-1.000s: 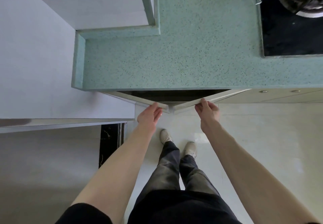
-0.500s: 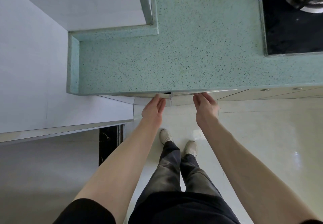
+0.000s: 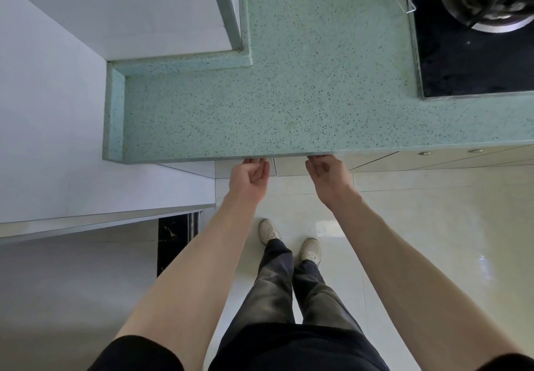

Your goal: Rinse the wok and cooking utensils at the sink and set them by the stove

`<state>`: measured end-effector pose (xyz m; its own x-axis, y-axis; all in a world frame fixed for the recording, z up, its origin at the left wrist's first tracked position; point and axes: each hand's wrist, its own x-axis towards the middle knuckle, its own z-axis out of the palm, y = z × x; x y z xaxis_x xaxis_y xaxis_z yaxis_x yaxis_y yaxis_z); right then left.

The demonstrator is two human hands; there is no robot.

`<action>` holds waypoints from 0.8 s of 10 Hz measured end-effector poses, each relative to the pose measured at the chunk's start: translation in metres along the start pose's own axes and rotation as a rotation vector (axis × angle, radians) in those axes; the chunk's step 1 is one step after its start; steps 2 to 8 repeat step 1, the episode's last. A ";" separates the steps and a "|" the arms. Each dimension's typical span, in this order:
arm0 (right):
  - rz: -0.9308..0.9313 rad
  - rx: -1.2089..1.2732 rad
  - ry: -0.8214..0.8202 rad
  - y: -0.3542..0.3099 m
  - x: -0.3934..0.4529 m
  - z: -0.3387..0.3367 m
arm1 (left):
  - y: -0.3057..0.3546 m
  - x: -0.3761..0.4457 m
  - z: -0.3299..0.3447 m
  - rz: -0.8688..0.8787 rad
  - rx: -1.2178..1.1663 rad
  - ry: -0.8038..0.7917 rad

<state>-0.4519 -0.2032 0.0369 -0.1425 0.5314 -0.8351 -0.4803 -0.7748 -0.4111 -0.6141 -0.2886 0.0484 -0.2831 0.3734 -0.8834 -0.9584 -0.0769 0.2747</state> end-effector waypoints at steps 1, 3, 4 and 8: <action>0.052 -0.072 -0.020 -0.007 -0.009 -0.001 | 0.004 -0.007 0.008 0.020 0.087 0.015; 0.052 -0.072 -0.020 -0.007 -0.009 -0.001 | 0.004 -0.007 0.008 0.020 0.087 0.015; 0.052 -0.072 -0.020 -0.007 -0.009 -0.001 | 0.004 -0.007 0.008 0.020 0.087 0.015; 0.052 -0.072 -0.020 -0.007 -0.009 -0.001 | 0.004 -0.007 0.008 0.020 0.087 0.015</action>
